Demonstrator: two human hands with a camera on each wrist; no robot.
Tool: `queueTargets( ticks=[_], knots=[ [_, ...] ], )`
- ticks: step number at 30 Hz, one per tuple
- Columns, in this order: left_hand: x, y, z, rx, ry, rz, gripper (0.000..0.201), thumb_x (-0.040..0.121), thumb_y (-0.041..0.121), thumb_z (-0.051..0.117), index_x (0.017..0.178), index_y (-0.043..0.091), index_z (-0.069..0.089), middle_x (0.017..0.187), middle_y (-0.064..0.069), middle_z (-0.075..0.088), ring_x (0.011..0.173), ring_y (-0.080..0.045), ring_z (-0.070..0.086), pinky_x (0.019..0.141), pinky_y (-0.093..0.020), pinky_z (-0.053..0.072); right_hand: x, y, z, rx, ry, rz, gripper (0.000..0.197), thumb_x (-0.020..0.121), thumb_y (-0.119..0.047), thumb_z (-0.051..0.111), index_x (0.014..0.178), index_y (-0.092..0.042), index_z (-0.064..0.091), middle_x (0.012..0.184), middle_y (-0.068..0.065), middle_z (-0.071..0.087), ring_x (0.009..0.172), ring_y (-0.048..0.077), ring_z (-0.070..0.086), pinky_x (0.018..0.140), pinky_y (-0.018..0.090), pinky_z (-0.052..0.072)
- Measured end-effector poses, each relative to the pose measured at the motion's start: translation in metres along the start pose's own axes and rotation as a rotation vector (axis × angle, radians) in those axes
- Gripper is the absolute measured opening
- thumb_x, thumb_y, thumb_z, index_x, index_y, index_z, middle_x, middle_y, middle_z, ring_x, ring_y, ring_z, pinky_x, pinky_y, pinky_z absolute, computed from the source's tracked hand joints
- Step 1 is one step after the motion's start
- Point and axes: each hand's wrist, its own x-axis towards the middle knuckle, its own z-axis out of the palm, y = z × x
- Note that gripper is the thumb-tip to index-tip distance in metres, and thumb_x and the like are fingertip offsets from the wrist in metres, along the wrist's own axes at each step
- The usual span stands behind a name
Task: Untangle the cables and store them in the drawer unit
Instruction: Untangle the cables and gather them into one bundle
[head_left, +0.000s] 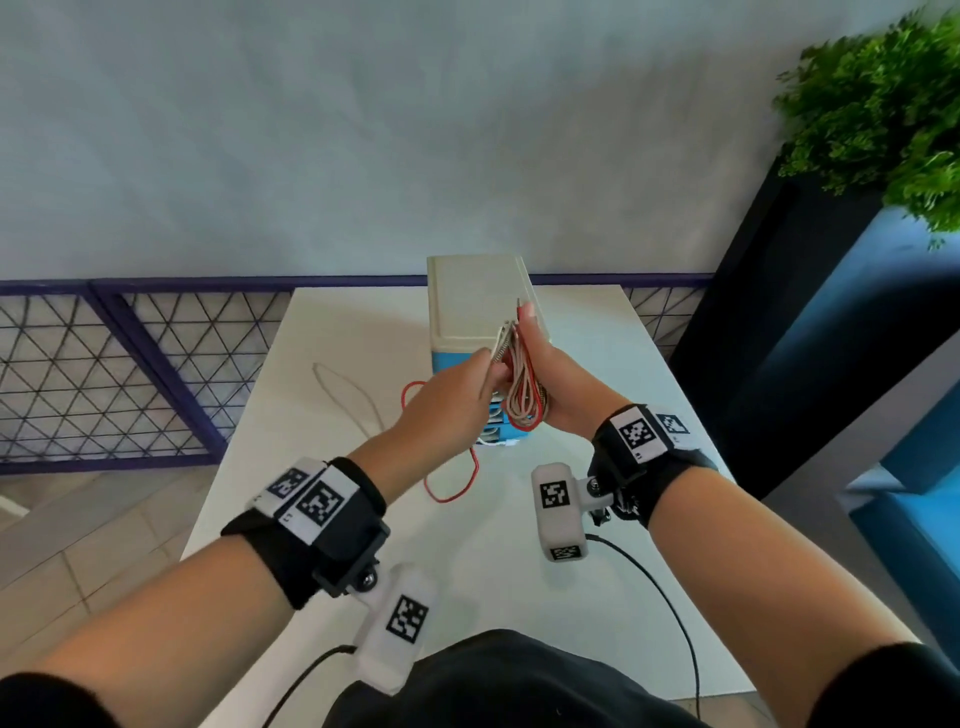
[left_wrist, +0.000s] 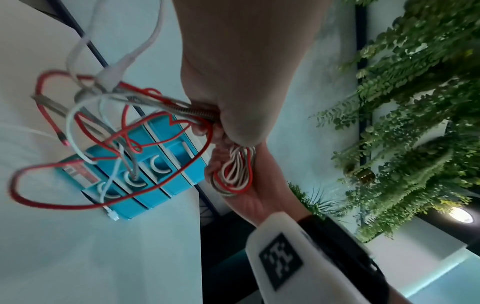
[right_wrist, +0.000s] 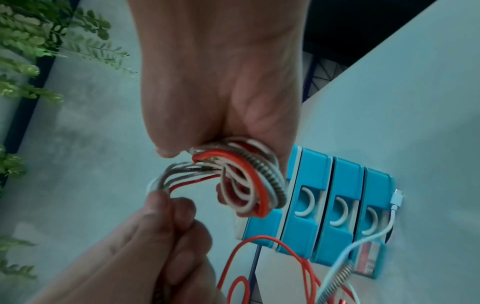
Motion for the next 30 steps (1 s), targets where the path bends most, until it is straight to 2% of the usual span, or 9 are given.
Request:
queueTargets(
  ticks=[4, 7, 10, 13, 17, 20, 23, 27, 30],
  knots=[
    [-0.002, 0.016, 0.001, 0.116, -0.067, 0.048, 0.028, 0.101, 0.029, 0.031, 0.122, 0.013, 0.042, 0.095, -0.007, 0.06, 0.076, -0.019, 0.053, 0.064, -0.028, 0.037, -0.004, -0.006, 0.009, 0.013, -0.015, 0.048, 0.065, 0.071, -0.074, 0.055, 0.09, -0.012, 0.06, 0.068, 0.003, 0.057, 0.067, 0.018, 0.059, 0.073, 0.031, 0.047],
    [0.002, 0.021, -0.002, 0.277, -0.069, 0.016, 0.03, 0.1, 0.021, 0.033, 0.12, 0.003, 0.046, 0.1, -0.016, 0.063, 0.086, -0.033, 0.06, 0.067, -0.035, 0.039, -0.003, -0.007, 0.008, 0.0, 0.033, 0.023, 0.047, 0.075, -0.051, 0.072, 0.093, -0.011, 0.056, 0.071, 0.005, 0.054, 0.067, 0.018, 0.057, 0.068, 0.032, 0.048],
    [0.006, 0.02, -0.006, 0.084, -0.137, 0.023, 0.033, 0.101, 0.027, 0.033, 0.116, 0.005, 0.051, 0.098, -0.014, 0.065, 0.087, -0.03, 0.063, 0.067, -0.029, 0.042, 0.0, -0.007, 0.008, -0.125, 0.173, -0.073, 0.031, 0.088, -0.04, 0.064, 0.089, -0.011, 0.053, 0.069, 0.006, 0.052, 0.064, 0.018, 0.055, 0.065, 0.03, 0.047],
    [0.012, 0.008, -0.012, -0.115, -0.251, 0.046, 0.014, 0.097, 0.027, 0.046, 0.103, 0.018, 0.056, 0.086, 0.001, 0.066, 0.069, -0.009, 0.061, 0.058, -0.016, 0.04, 0.005, -0.008, 0.003, -0.228, 0.314, -0.183, 0.031, 0.092, -0.038, 0.059, 0.074, -0.013, 0.054, 0.064, 0.003, 0.054, 0.061, 0.018, 0.055, 0.064, 0.032, 0.046],
    [0.006, -0.021, -0.012, 0.012, -0.313, 0.03, 0.016, 0.089, 0.032, 0.057, 0.082, 0.018, 0.059, 0.076, 0.005, 0.066, 0.064, -0.009, 0.057, 0.058, -0.024, 0.042, 0.007, -0.024, -0.011, 0.064, 0.395, -0.276, 0.024, 0.097, -0.031, 0.053, 0.08, -0.016, 0.051, 0.065, 0.001, 0.054, 0.062, 0.017, 0.06, 0.057, 0.029, 0.049],
    [-0.006, -0.042, 0.0, -0.103, -0.315, -0.053, 0.02, 0.086, 0.041, 0.061, 0.076, 0.025, 0.055, 0.07, 0.01, 0.057, 0.064, -0.01, 0.051, 0.059, -0.023, 0.037, 0.004, -0.034, -0.019, 0.284, 0.394, -0.276, 0.023, 0.097, -0.034, 0.052, 0.087, -0.014, 0.049, 0.065, 0.001, 0.058, 0.058, 0.017, 0.068, 0.055, 0.027, 0.055],
    [-0.008, -0.051, 0.008, -0.19, -0.255, -0.097, 0.02, 0.083, 0.037, 0.066, 0.073, 0.026, 0.053, 0.064, 0.014, 0.05, 0.059, -0.007, 0.046, 0.061, -0.024, 0.036, 0.004, -0.032, -0.016, 0.364, 0.401, -0.292, 0.027, 0.097, -0.036, 0.053, 0.079, -0.016, 0.047, 0.053, -0.003, 0.049, 0.043, 0.013, 0.055, 0.05, 0.027, 0.05],
    [-0.01, -0.068, 0.009, -0.345, -0.227, -0.101, 0.012, 0.081, 0.03, 0.073, 0.086, 0.02, 0.068, 0.058, 0.016, 0.056, 0.055, -0.003, 0.049, 0.059, -0.016, 0.038, 0.006, -0.027, -0.014, 0.18, 0.493, -0.339, 0.035, 0.096, -0.041, 0.052, 0.071, -0.017, 0.045, 0.043, -0.007, 0.041, 0.038, 0.009, 0.046, 0.05, 0.029, 0.044],
    [-0.016, -0.082, 0.01, -0.608, -0.184, -0.173, 0.014, 0.091, 0.01, 0.06, 0.098, 0.009, 0.071, 0.083, 0.003, 0.072, 0.072, -0.002, 0.067, 0.074, -0.014, 0.053, 0.004, -0.031, -0.02, 0.08, 0.532, -0.37, 0.035, 0.096, -0.041, 0.051, 0.07, -0.018, 0.044, 0.041, -0.009, 0.043, 0.038, 0.01, 0.047, 0.054, 0.032, 0.043]
  ],
)
